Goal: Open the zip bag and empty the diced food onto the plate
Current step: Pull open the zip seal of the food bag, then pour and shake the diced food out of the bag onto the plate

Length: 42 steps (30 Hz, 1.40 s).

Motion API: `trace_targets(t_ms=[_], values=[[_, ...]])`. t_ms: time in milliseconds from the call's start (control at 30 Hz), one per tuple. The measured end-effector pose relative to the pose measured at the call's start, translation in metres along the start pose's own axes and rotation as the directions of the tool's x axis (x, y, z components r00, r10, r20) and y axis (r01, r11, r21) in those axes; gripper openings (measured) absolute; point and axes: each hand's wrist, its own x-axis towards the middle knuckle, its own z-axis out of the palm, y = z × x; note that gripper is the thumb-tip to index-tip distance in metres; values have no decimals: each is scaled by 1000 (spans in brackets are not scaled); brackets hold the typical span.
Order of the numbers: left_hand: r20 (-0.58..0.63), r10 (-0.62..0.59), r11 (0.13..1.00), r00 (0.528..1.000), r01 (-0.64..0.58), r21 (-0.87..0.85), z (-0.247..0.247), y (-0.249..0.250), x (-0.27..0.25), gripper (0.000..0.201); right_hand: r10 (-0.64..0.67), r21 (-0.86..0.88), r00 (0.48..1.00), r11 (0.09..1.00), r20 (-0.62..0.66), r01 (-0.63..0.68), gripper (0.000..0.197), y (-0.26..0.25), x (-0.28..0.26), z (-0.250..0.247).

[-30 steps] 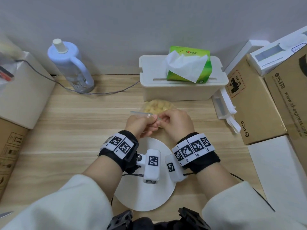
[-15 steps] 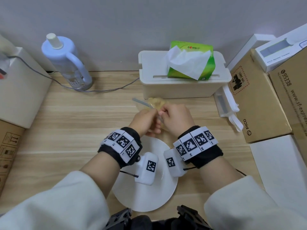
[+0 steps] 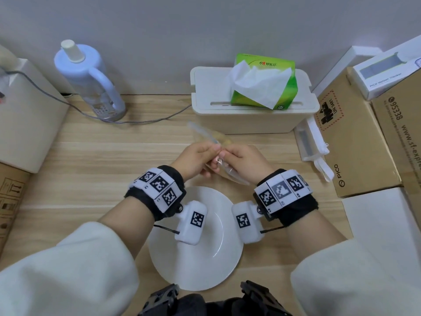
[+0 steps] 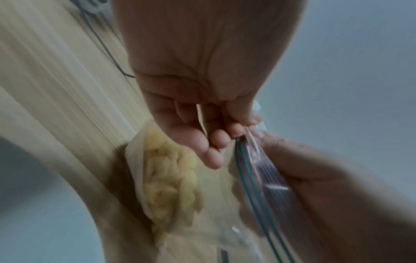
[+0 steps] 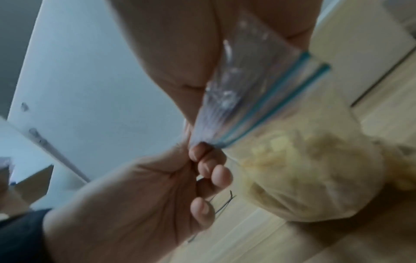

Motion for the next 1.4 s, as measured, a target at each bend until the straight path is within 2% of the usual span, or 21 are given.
trace_targets(t_ms=[67,133,167,367,433,500,567,633,700,800,867,967,1033,1100,1133,1167,1233,1300,1367,1400], values=[[-34,21,1000,999,-21,-21,-3,0,2,28,28,-111,996,993,-88,-38,35,0,0,-2],[-69,27,1000,997,-27,-1,-4,0,2,29,34,-287,988,955,-148,-76,35,-4,0,-4],[-67,27,1000,997,-26,14,-3,1,2,29,33,-316,985,945,-168,-85,36,-4,0,-6],[-84,42,991,996,-30,133,-5,10,-1,37,25,-275,977,958,-210,-83,41,-4,1,-4],[-113,20,984,993,0,176,-9,9,-3,38,35,-285,972,953,-234,-103,37,-1,-1,-7],[-205,-31,984,978,66,163,-22,5,-7,39,108,-221,934,956,-339,-191,32,12,-2,-23],[-252,-54,979,966,101,179,-33,4,-13,35,110,-204,903,956,-414,-210,41,22,-3,-39],[-194,-91,961,977,137,241,-33,10,-13,31,78,-226,911,957,-404,-183,43,22,-4,-40],[-159,-178,943,971,214,255,-21,20,-13,28,92,-180,919,968,-384,-172,40,15,-4,-30],[-171,-283,884,944,326,334,-11,26,-9,35,166,-79,909,974,-382,-211,30,15,-3,-15],[-177,-351,834,920,392,388,-11,25,-8,36,213,-77,898,962,-385,-261,16,14,-2,-10],[-188,-379,777,906,422,467,-18,29,-10,31,209,-129,908,954,-363,-271,34,21,-2,-13],[-252,-351,745,902,432,508,-25,42,-14,32,206,-33,869,969,-449,-247,32,26,-5,-26],[-333,-240,713,912,399,577,-32,57,-18,27,201,63,813,978,-546,-199,24,25,-8,-40],[-357,-181,722,916,370,585,-33,65,-21,25,198,112,798,980,-569,-164,22,22,-11,-45],[-357,-145,765,923,333,551,-31,72,-23,24,203,193,797,975,-569,-111,22,19,-15,-49],[-283,-157,929,946,239,283,-20,88,-32,23,231,452,830,891,-507,29,19,13,-24,-55],[-213,-181,983,960,183,-7,-8,104,-44,14,247,702,875,699,-416,136,7,14,-36,-57],[-190,-133,988,973,115,-107,1,116,-57,10,300,835,884,526,-358,160,33,22,-47,-48],[-192,-98,991,976,78,-107,4,120,-64,11,349,868,875,475,-335,143,41,28,-52,-40]])
